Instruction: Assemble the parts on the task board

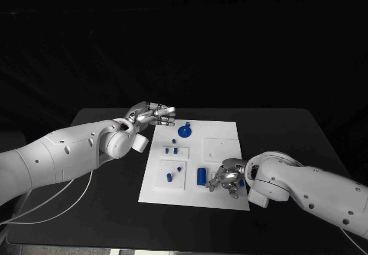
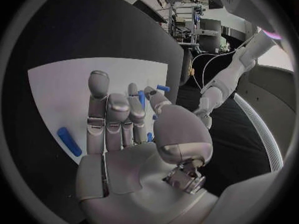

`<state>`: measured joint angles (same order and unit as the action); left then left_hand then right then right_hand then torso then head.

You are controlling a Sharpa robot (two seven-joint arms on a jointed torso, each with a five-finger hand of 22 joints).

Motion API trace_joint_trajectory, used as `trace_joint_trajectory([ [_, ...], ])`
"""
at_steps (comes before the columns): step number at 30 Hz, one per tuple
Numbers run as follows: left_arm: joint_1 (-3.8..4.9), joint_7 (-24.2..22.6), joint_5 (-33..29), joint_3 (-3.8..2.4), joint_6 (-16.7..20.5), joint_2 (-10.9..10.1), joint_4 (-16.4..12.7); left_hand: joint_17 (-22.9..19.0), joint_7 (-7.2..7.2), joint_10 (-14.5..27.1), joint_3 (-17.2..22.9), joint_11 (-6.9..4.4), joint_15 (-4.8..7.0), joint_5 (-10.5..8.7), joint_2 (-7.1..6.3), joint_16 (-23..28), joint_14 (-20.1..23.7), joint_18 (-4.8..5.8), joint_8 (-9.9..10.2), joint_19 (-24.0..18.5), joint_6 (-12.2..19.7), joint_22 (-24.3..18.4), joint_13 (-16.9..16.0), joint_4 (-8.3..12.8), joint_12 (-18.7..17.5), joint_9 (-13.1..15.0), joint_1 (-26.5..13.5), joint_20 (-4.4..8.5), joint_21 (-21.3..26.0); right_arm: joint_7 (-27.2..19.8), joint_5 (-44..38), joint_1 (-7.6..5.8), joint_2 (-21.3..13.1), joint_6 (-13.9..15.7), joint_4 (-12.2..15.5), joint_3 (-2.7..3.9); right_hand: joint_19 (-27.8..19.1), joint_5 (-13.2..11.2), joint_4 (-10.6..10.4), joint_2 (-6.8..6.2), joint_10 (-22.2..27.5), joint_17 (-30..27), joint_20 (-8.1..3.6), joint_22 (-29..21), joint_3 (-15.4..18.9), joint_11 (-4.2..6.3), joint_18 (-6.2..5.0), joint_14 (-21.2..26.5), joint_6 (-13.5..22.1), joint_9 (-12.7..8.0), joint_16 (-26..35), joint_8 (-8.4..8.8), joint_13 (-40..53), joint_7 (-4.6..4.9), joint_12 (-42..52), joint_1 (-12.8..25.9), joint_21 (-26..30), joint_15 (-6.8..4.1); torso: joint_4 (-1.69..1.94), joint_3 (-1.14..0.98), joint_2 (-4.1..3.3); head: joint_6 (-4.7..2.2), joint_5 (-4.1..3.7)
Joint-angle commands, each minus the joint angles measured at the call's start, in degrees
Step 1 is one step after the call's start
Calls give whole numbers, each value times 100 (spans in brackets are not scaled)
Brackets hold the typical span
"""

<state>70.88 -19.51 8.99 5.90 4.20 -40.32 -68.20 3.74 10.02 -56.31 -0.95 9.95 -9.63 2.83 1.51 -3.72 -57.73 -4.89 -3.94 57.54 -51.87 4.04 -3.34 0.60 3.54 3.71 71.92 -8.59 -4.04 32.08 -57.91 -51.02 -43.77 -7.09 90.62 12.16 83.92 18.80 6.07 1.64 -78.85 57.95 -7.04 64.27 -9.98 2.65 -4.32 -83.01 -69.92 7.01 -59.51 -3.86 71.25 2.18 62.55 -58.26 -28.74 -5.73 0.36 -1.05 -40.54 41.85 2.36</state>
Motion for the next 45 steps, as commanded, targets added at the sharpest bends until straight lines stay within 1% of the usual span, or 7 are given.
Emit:
trace_joint_trajectory([
  [1,-8,-55,-7,-5,-70,2,-20,3,7,33,5,5,-19,-5,24,22,3,-45,0,-4,-3,7,-2,-8,15,0,-3,-36,-4,-378,332,1,-133,-109,99,92,225,-65,-2,-3,-33,-4,-5,-3,50,-25,42,-1,92,-19,1,23,10,20,40,-56,-5,-7,-6,-7,2,-9,-26],
  [9,-8,-67,-5,-4,-49,-29,-24,4,4,28,4,4,-18,-5,26,21,-7,-46,-1,1,-18,8,-2,-3,14,0,1,-33,-5,-508,453,-7,-615,22,348,522,221,-165,5,18,-21,-12,35,5,278,-88,-1,3,341,-76,3,23,6,114,54,-260,-6,32,-32,-1,12,-25,-127],
  [16,-8,-67,0,-4,-26,-48,-34,3,5,18,0,1,-15,-5,21,22,-13,-44,-2,6,-43,8,-2,8,14,1,7,-31,-6,-276,-42,-75,-889,53,216,724,208,-501,15,-27,23,-43,43,-6,406,-106,-18,20,405,-96,40,23,-53,148,-20,-343,30,40,-67,-6,19,-43,-174],
  [23,-7,-68,4,-4,-3,-51,-44,3,2,14,0,1,-14,-5,20,22,-17,-40,-4,2,-66,7,-2,12,12,3,11,-31,-2,320,-829,-116,-951,-115,65,780,201,-1037,-81,-122,69,-88,61,-46,434,-101,-18,18,375,-109,110,22,-130,135,-97,-451,125,54,-38,9,25,-46,-230],
  [31,-8,-73,4,-3,-2,-58,-55,3,2,14,0,1,-14,-5,20,22,-17,-40,-4,2,-66,7,-2,12,12,3,11,-31,-2,752,-1309,-108,-875,-272,-124,787,212,-1239,-356,-368,59,-68,74,-57,164,-101,-4,5,337,-46,113,21,-132,124,-62,-425,143,72,-36,5,17,-46,-234],
  [40,-8,-59,4,-3,-29,-62,-56,2,2,16,-7,0,-13,-7,20,22,-17,-37,-3,5,-77,8,-2,-3,11,3,-12,-27,-5,925,-1566,19,-815,-370,-222,785,217,-1529,-975,-734,67,-73,83,-45,-75,-110,-2,11,345,8,127,26,-157,133,-69,-442,147,88,-31,21,19,-20,-211],
  [45,-8,-59,4,-3,-36,-68,-57,2,1,17,-16,-1,-12,-8,17,21,-16,-36,0,6,-72,8,-2,-6,11,2,-17,-26,-4,930,-1632,151,-753,-352,-249,783,215,-1589,-1236,-861,69,-75,76,-53,-38,-106,-1,6,355,17,133,19,-161,133,-73,-446,166,74,-44,8,16,-22,-187],
])
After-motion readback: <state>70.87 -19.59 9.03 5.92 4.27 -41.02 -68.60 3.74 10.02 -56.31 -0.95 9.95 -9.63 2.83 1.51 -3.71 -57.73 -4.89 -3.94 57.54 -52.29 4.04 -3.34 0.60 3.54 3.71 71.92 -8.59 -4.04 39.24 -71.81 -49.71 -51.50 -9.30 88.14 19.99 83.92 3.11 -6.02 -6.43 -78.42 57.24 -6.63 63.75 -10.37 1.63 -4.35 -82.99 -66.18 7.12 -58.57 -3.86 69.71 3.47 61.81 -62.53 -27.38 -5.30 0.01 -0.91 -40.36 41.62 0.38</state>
